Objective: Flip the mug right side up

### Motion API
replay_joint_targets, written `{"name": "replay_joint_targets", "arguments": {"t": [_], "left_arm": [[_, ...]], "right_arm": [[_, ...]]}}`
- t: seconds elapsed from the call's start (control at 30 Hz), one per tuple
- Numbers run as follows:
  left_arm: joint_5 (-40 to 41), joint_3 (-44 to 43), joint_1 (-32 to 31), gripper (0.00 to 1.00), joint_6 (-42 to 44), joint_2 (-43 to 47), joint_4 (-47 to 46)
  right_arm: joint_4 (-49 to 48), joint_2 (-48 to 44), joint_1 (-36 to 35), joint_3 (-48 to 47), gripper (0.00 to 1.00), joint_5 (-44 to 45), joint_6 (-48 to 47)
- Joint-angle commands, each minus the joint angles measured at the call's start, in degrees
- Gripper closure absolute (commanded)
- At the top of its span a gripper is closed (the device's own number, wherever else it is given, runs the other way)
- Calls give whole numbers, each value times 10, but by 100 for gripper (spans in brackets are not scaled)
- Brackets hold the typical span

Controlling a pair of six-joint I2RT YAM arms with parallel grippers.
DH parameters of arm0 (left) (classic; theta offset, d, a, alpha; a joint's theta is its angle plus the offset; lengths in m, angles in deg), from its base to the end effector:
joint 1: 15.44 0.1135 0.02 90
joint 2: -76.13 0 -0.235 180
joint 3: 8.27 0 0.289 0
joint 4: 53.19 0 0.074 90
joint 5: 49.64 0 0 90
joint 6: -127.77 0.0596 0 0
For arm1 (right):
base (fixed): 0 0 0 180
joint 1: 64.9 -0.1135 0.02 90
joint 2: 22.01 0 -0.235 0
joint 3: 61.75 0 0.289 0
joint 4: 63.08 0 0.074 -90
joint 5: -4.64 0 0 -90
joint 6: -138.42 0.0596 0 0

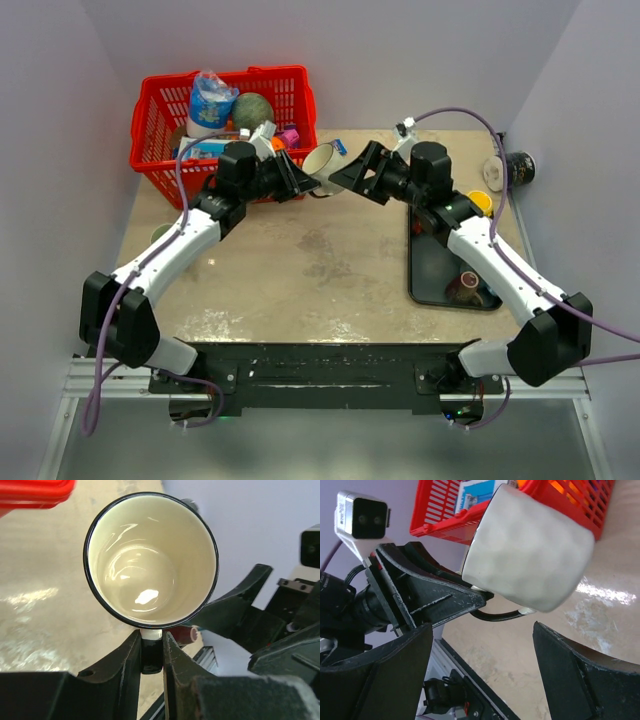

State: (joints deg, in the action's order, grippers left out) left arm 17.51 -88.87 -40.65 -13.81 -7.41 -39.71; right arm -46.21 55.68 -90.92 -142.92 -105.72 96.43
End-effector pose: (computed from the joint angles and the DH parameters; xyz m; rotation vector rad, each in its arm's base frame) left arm 0.3573 -0.1938 0.2957 -0.1637 2.0385 -1.2594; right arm 0.3366 0.1874 0.3306 0.1004 1.9676 1.2073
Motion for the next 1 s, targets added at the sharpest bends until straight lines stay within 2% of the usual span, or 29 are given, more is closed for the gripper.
{"name": "replay_joint_targets", "arguments": {"t": [0.0, 0.2, 0.23, 0.5, 0.8, 0.97], "left_arm": [[60, -34, 3, 100, 99, 53, 69], [199, 15, 3, 100, 172, 112, 168], [244, 23, 3, 100, 183, 119, 186], [457, 111, 3, 100, 189, 166, 221], [583, 181, 25, 100, 168, 175, 195], [598, 207, 42, 100, 180, 152, 157]], "right_arm": [[46, -5, 18, -15, 15, 35, 2], [59, -3, 40, -17, 15, 38, 0], [60, -1, 42, -17, 15, 39, -1], [70, 14, 49, -20, 15, 31, 1], [83, 4, 54, -12, 15, 36, -1], [88, 4, 63, -7, 15, 31, -5]]}}
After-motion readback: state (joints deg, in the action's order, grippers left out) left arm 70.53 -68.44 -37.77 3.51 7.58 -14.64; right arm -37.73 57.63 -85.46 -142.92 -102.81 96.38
